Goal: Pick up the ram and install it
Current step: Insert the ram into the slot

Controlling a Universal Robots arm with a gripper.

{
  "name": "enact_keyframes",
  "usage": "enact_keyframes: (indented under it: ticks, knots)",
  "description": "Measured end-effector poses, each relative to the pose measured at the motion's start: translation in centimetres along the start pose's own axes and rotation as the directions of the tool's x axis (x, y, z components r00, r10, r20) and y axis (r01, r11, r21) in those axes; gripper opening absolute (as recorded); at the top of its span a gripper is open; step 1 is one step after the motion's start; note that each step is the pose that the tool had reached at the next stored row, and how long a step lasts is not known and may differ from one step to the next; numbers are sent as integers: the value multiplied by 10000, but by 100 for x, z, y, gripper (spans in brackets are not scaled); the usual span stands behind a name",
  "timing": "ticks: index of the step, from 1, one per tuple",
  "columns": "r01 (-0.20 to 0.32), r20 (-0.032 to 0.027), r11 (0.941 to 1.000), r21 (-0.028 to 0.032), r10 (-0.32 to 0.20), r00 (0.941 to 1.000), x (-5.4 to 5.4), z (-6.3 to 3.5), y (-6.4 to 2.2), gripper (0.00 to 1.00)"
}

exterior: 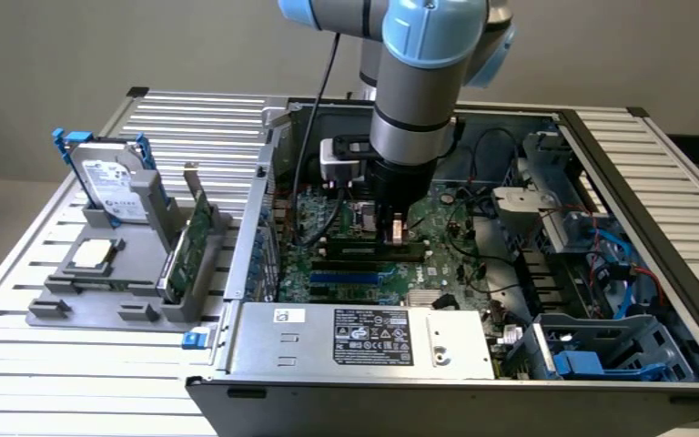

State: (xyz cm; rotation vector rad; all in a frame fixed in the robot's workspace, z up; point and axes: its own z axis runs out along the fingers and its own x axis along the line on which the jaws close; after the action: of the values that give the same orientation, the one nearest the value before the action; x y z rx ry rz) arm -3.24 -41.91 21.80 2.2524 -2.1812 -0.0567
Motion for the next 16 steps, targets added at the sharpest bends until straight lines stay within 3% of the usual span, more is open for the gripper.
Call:
enact_keyframes:
  ticks: [1, 4, 6, 7, 13, 15, 16]
  knots:
    - [-1, 3, 10000, -14, 1, 10000, 0, -1, 0, 15]
    - [-1, 3, 10000, -55, 1, 10000, -1, -33, 1, 33]
    - [-2, 8, 10000, -78, 2, 10000, -2, -83, 2, 33]
    - [-2, 11, 10000, -88, 2, 10000, -3, -110, 3, 40]
    - [-3, 30, 9999, -157, 3, 10000, -6, -265, 8, 40]
    - [-8, 40, 9998, -187, 8, 10000, -7, -304, 10, 38]
    - [-12, 41, 9998, -200, 13, 10000, -7, -314, 11, 31]
